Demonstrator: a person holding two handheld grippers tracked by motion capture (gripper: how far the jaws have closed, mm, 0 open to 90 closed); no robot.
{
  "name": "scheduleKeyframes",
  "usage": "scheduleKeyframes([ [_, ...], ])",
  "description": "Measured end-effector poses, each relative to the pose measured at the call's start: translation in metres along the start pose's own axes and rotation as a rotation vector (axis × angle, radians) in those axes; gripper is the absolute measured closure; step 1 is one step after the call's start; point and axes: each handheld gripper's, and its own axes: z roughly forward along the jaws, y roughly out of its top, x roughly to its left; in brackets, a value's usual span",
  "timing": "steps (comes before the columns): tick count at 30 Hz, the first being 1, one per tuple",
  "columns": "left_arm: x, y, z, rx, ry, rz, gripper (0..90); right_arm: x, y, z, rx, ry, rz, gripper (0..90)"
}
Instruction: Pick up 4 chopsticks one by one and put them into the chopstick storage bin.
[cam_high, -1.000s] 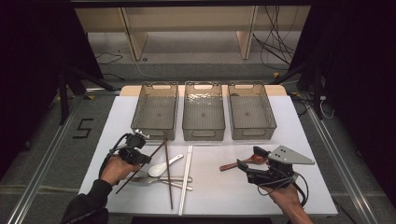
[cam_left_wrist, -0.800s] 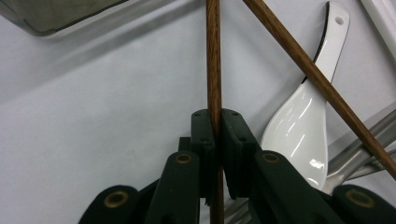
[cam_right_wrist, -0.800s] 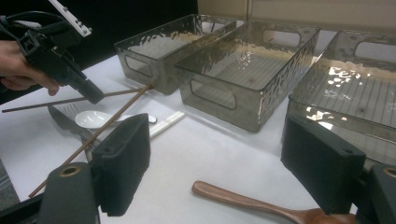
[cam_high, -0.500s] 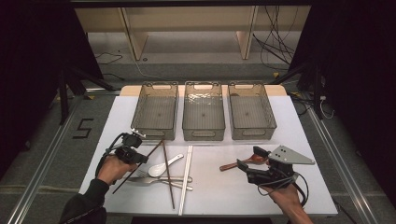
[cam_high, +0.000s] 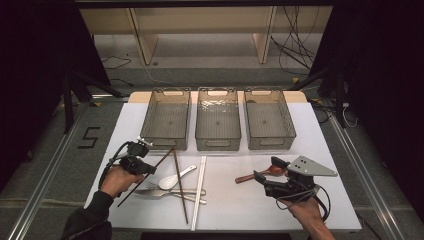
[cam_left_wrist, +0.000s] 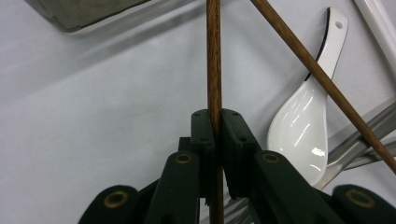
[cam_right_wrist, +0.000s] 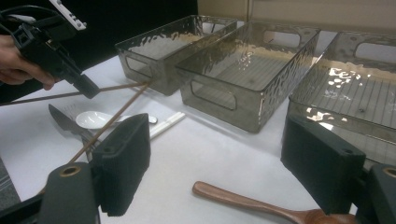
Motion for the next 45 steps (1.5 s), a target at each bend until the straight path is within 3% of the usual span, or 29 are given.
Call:
scheduleKeyframes([
  [9,-0.001,0.000,-0.009,-0.024,-0.010,0.000,83.6,0.000,0.000,0.000,0.001,-0.001,0.000,24.8],
  [19,-0.013,0.001,-0.025,-0.027,-0.046,0.056,83.7,0.000,0.000,0.000,0.001,-0.001,0.001,24.8],
  [22,-0.016,0.002,-0.030,-0.043,-0.070,0.060,83.6,0.000,0.000,0.000,0.002,-0.001,0.001,24.8],
  [28,-0.024,0.005,-0.035,-0.076,-0.072,0.073,83.6,-0.001,0.000,0.000,0.003,-0.002,0.000,24.8],
  [32,-0.025,0.010,-0.037,-0.097,-0.080,0.083,83.6,-0.001,0.000,0.000,0.000,-0.001,0.005,24.8],
  [35,-0.024,0.015,-0.038,-0.125,-0.098,0.069,83.6,-0.001,0.000,0.000,-0.002,-0.001,0.009,24.8],
  [45,-0.019,0.045,-0.037,-0.180,-0.075,0.062,83.6,-0.001,0.000,0.000,-0.002,0.003,0.014,24.8],
])
